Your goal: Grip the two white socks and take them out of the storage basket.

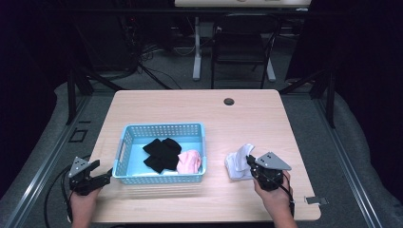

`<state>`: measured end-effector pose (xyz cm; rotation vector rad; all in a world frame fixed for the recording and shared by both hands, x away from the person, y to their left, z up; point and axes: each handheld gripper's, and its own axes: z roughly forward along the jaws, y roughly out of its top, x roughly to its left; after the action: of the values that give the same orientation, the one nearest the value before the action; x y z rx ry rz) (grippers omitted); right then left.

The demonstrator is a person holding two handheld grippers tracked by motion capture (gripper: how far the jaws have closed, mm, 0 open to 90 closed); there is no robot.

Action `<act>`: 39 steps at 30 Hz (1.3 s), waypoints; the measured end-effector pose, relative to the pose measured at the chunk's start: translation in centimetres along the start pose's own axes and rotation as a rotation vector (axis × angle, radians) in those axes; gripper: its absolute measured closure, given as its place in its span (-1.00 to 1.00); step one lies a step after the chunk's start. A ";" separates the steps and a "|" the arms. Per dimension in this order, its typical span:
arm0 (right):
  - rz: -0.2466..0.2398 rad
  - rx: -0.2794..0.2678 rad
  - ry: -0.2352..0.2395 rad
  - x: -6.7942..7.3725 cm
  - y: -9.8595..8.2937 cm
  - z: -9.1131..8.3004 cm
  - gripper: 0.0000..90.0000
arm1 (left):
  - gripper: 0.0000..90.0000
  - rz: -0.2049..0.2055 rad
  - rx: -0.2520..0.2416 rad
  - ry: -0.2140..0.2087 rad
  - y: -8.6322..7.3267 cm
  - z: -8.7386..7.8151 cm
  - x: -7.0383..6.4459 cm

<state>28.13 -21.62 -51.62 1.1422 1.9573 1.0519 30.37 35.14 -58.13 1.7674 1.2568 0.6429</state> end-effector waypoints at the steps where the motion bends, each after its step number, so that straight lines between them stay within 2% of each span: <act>1: 0.004 0.013 -0.007 -0.3 -0.3 0.1 0.95 | -0.51 -0.002 0.000 0.002 0.0 0.0 0.0; 3: 0.035 0.030 -0.018 -1.0 -0.8 0.2 0.95 | -0.51 -0.005 -0.003 0.005 0.0 0.0 0.1; 5: 0.046 0.049 -0.025 -1.5 -1.1 0.2 0.94 | -0.51 -0.010 -0.005 0.005 0.0 0.0 0.1; 7: 0.077 0.058 -0.021 -2.0 -1.5 0.4 0.94 | -0.51 -0.009 -0.004 0.005 0.0 0.1 0.2; 13: 0.125 0.103 -0.025 -3.2 -2.4 0.8 0.92 | -0.51 0.000 0.007 0.004 0.0 0.1 0.0; 22: 0.192 0.140 -0.027 -4.2 -3.2 1.1 0.89 | -0.51 0.002 0.002 0.003 0.0 0.2 0.0; 27: 0.246 0.144 -0.025 -4.8 -3.6 1.2 0.82 | -0.51 -0.002 0.004 0.001 0.0 0.0 0.1; 32: 0.263 0.131 -0.019 -4.8 -3.7 1.1 0.63 | -0.51 0.000 0.000 -0.001 0.0 0.0 0.0; 35: 0.242 0.124 -0.036 -4.5 -3.6 1.2 0.41 | -0.51 -0.002 0.002 0.002 0.0 0.0 0.0; 36: 0.242 0.124 -0.036 -4.5 -3.6 1.2 0.41 | -0.51 -0.002 0.002 0.002 0.0 0.0 0.0; 39: 0.243 0.114 -0.056 -4.4 -3.5 1.3 0.14 | -0.51 -0.003 0.005 0.000 0.0 0.0 0.1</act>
<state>29.70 -26.16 -54.71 1.4865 1.8891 1.0279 30.39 35.21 -58.12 1.7692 1.2616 0.6393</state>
